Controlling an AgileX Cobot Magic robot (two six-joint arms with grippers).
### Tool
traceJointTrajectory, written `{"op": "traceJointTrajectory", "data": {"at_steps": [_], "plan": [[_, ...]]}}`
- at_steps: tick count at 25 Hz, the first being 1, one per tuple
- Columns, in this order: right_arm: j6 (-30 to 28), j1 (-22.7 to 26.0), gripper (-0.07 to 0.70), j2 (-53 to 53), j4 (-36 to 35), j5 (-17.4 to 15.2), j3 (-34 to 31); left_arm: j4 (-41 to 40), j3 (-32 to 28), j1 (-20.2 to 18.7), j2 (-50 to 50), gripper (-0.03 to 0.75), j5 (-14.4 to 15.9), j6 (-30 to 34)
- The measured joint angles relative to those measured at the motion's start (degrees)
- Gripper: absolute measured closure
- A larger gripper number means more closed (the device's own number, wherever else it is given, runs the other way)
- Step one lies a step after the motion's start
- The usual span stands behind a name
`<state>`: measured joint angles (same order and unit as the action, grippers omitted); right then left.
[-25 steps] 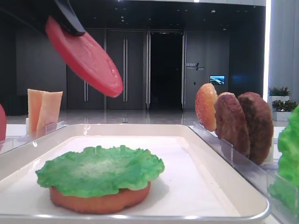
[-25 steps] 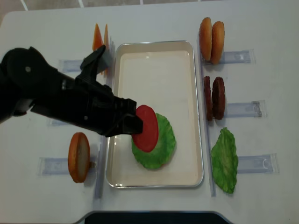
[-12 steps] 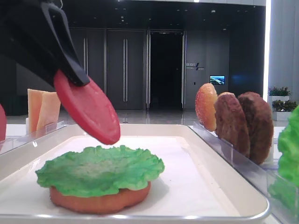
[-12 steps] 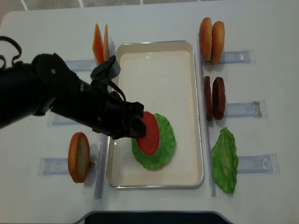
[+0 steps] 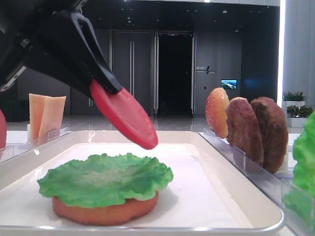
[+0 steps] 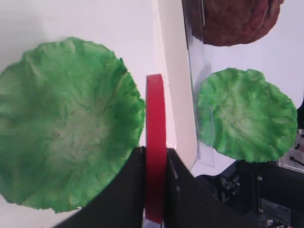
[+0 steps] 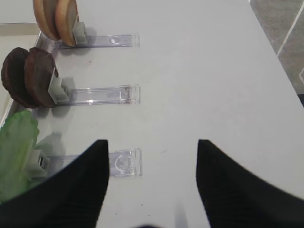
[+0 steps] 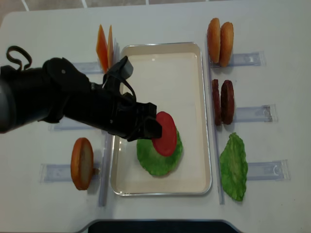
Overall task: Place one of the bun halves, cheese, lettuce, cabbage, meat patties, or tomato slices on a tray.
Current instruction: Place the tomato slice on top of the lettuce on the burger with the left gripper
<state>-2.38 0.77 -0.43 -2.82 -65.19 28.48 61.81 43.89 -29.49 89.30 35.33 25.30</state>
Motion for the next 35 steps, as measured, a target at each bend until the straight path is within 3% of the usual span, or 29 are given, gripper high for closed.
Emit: {"op": "traceJointTrajectory", "data": {"at_steps": [35], "plan": [[0.00, 0.00, 0.214, 0.00, 0.00, 0.00, 0.00, 1.00, 0.00, 0.00, 5.85, 0.658, -0.31, 0.40]]}}
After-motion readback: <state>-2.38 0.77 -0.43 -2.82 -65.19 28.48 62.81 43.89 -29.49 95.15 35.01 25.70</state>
